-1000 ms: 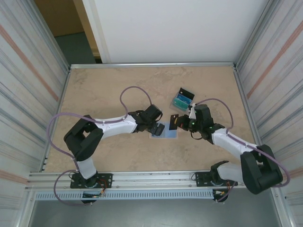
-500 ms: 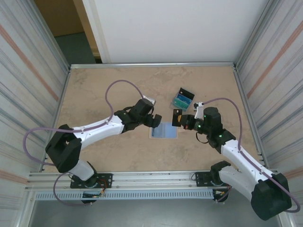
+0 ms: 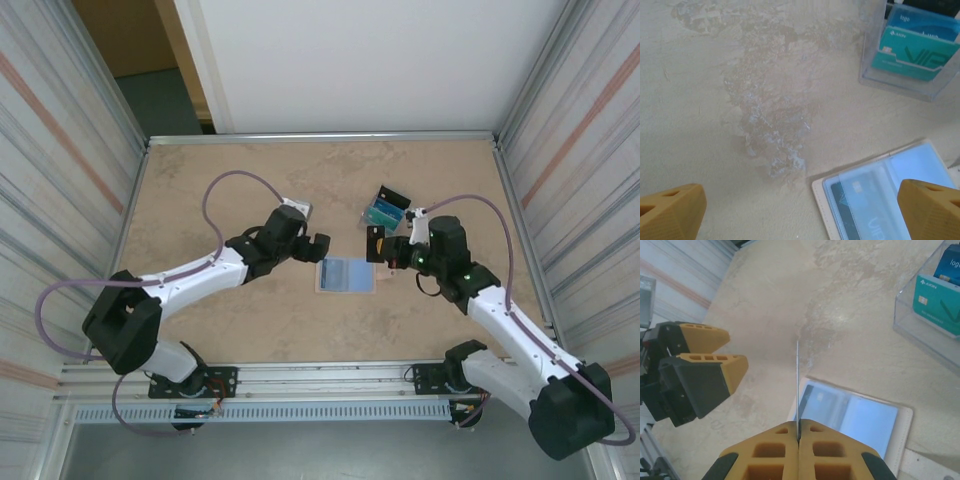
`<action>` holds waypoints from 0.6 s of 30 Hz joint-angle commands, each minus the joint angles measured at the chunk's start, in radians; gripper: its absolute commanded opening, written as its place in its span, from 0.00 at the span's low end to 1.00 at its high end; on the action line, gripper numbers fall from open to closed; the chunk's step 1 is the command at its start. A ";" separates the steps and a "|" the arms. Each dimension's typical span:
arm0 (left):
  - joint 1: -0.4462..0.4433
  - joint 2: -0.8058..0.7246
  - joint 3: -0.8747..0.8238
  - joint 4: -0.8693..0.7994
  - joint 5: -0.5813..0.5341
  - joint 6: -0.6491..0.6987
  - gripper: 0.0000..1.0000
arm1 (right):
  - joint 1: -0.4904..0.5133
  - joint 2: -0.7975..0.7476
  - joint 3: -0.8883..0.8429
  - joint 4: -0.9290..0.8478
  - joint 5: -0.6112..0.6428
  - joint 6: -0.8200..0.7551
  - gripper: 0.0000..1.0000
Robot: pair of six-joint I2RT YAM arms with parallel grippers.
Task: Take the credit cards out of the card holder
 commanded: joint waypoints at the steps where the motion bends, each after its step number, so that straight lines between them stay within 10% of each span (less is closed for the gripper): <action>1: 0.038 -0.047 -0.024 0.076 0.043 -0.038 0.99 | -0.007 0.027 0.054 -0.035 0.024 -0.062 0.00; 18: 0.132 -0.099 -0.125 0.161 0.153 -0.128 0.99 | -0.055 0.196 0.265 -0.180 0.145 -0.273 0.00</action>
